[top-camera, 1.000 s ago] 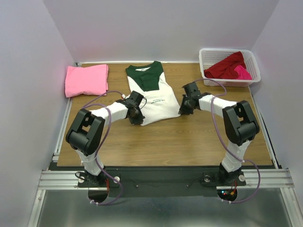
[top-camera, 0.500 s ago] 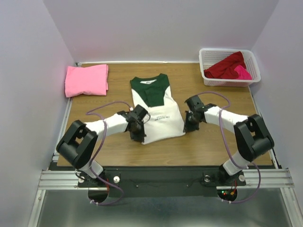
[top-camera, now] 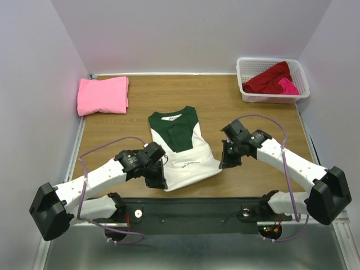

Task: Fold and stack the t-shirts
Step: Fold the tshirt

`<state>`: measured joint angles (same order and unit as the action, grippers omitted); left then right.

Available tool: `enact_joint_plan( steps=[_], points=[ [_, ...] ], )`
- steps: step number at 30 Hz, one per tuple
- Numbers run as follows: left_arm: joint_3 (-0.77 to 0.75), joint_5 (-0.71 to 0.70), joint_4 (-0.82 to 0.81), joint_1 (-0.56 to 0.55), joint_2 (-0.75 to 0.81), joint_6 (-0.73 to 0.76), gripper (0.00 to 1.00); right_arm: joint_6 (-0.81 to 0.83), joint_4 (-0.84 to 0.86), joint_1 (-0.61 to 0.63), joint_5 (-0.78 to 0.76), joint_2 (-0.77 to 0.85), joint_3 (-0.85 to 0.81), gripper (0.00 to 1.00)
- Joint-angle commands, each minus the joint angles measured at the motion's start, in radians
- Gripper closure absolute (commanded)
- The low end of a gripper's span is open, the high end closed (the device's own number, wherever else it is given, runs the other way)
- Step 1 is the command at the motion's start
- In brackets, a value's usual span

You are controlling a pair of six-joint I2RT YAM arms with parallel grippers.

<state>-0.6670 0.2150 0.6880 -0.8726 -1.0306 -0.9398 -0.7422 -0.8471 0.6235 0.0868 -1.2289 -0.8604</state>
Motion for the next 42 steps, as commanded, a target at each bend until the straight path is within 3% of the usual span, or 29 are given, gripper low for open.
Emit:
enact_joint_plan(
  steps=[1, 5, 16, 23, 42],
  points=[
    [-0.119, -0.115, 0.113, 0.039, -0.032, -0.031, 1.0, 0.033, -0.047, -0.004, -0.134, -0.075, -0.162, 0.99],
    [-0.196, -0.262, 0.102, 0.133, -0.043, -0.031, 1.0, 0.086, -0.047, -0.005, -0.203, -0.181, -0.375, 0.99],
    [-0.454, -0.442, 0.042, 0.338, -0.18, 0.125, 1.0, 0.194, -0.049, -0.025, -0.286, -0.452, -0.774, 0.99],
    [-0.522, -0.424, -0.007, 0.434, -0.244, 0.226, 1.0, 0.233, -0.046, -0.054, -0.28, -0.584, -0.957, 0.99],
    [-0.603, -0.387, -0.188, 0.561, -0.537, 0.401, 1.0, 0.23, -0.007, -0.11, -0.239, -0.88, -1.152, 0.99]
  ],
)
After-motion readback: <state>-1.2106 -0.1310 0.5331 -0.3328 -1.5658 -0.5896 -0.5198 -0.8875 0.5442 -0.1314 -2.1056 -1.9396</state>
